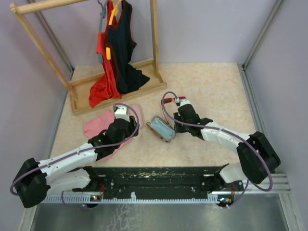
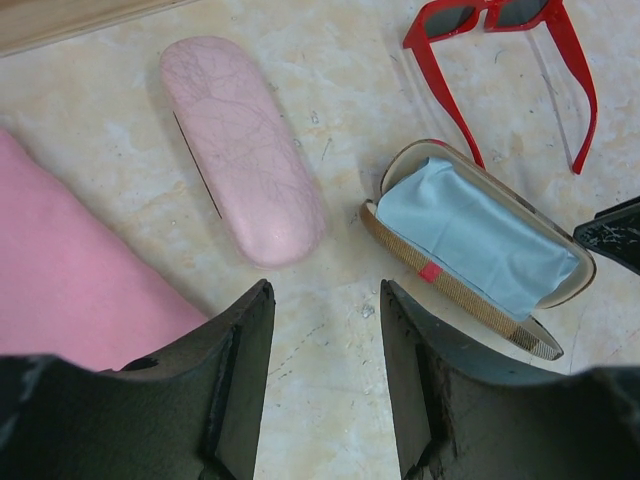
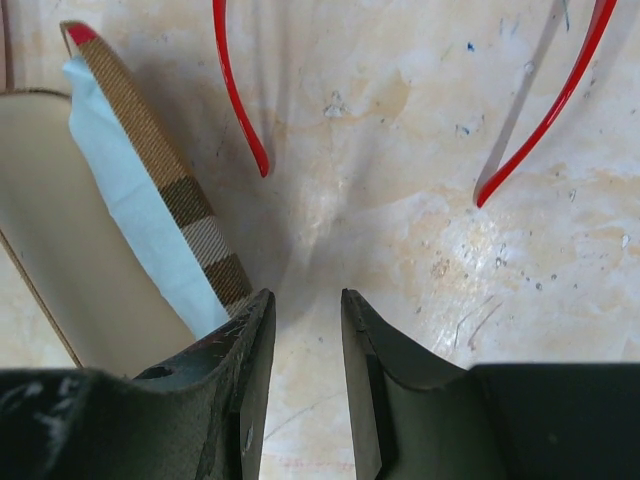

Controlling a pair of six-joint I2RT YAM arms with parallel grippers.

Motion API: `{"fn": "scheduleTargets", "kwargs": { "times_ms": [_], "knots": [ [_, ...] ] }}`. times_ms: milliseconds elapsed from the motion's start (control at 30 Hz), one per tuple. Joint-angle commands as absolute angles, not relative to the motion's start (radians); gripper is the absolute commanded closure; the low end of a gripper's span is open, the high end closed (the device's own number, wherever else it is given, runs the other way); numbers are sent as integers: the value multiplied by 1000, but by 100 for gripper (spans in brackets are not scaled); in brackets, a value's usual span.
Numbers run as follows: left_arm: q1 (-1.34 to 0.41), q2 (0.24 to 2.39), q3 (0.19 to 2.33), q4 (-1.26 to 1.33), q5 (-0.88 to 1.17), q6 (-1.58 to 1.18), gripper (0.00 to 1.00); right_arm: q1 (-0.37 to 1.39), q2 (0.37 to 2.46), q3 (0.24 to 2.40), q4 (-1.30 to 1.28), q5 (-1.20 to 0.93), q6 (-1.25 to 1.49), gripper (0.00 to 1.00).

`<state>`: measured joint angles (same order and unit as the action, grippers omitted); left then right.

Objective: Organize the sunglasses
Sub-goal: Adjust the sunglasses case at the center of the board.

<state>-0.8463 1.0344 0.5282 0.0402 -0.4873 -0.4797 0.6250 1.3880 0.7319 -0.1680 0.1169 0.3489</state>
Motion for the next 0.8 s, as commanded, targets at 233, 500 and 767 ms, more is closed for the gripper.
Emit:
{"fn": "scheduleTargets", "kwargs": {
  "times_ms": [233, 500, 767],
  "knots": [
    [-842, 1019, 518, 31, -499, -497, 47, 630, 1322, 712, -168, 1, 368, 67],
    [-842, 1012, 517, 28, -501, -500, 47, 639, 1297, 706, -201, -38, 364, 67],
    [-842, 1002, 515, 23, -495, -492, 45, 613, 1219, 754, -245, 225, 390, 60]
  ]
}}
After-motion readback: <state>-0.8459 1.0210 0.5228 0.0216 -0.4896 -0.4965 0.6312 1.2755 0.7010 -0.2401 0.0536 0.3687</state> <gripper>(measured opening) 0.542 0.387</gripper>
